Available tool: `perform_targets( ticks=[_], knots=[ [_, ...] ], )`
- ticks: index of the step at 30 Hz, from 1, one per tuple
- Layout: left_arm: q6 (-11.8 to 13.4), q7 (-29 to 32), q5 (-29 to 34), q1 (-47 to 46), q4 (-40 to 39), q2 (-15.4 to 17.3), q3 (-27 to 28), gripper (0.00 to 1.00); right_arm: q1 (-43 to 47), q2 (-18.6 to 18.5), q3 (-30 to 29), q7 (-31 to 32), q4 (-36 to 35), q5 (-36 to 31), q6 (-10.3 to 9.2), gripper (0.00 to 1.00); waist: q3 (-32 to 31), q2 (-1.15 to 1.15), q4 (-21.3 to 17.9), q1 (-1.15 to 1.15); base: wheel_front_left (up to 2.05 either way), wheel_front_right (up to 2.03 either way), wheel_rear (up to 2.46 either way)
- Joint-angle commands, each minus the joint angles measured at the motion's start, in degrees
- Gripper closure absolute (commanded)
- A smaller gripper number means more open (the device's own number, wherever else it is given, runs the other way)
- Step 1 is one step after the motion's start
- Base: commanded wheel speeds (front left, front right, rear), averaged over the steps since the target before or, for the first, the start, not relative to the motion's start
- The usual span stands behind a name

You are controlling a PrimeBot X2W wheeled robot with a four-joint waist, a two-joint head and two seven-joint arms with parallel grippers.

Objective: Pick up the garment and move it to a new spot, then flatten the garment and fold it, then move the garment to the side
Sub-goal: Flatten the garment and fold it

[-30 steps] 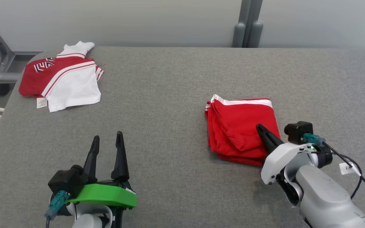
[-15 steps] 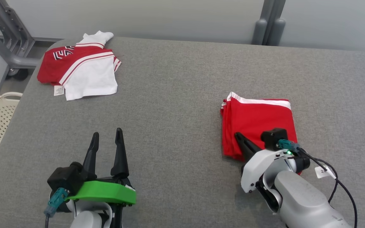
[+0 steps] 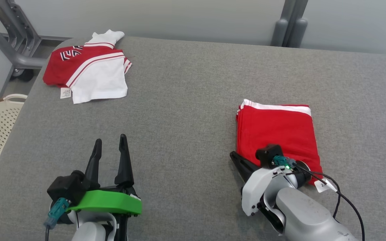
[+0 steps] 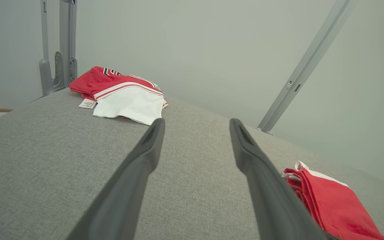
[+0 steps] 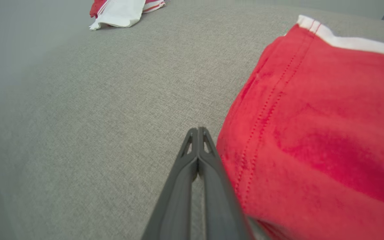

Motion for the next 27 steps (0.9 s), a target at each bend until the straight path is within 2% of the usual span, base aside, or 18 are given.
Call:
perform_targets(
  ticks=[1,6,10,13,15,21,27],
  knots=[
    [0.0,0.0,-0.1,0.0,0.0,0.1,0.3,0.00,0.0,0.0,0.0,-0.1,-0.7,0.2,0.00,1.00,-0.4,0.00,-0.6,0.00,0.00,0.00,0.00],
    [0.1,0.0,0.3,1.0,0.0,0.1,0.4,0.00,1.1,-1.3,-2.5,-0.1,-6.2,-0.8,0.00,1.00,-2.0,0.00,-2.6,0.00,0.00,0.00,0.00],
    [-0.1,0.0,0.6,1.8,0.1,0.1,0.4,0.00,2.9,-2.6,-6.7,-0.1,-11.5,-2.6,0.00,1.00,-3.7,0.00,-4.5,0.00,0.00,0.00,0.00],
    [-0.1,0.0,1.0,2.5,0.2,0.1,0.4,0.00,4.8,-3.6,-10.7,-0.1,-15.0,-4.3,0.00,0.54,-5.0,0.00,-6.0,0.00,0.00,0.00,0.00],
    [-0.1,0.0,1.1,2.9,0.2,0.1,0.3,0.00,6.0,-4.1,-13.4,-0.1,-16.6,-5.2,0.00,0.00,-5.6,0.00,-7.0,0.00,0.00,0.00,0.00],
    [0.1,0.0,1.3,3.7,0.2,0.1,0.1,0.00,9.0,-5.4,-19.5,-0.1,-18.8,-7.7,0.00,0.00,-6.8,0.00,-9.5,0.00,0.00,0.00,0.00],
    [0.0,0.0,1.5,4.1,0.3,0.1,0.1,0.00,10.1,-7.5,-21.7,1.0,-18.5,-8.7,0.00,0.00,-7.2,0.00,-10.6,0.00,0.00,0.00,0.00]
  ],
)
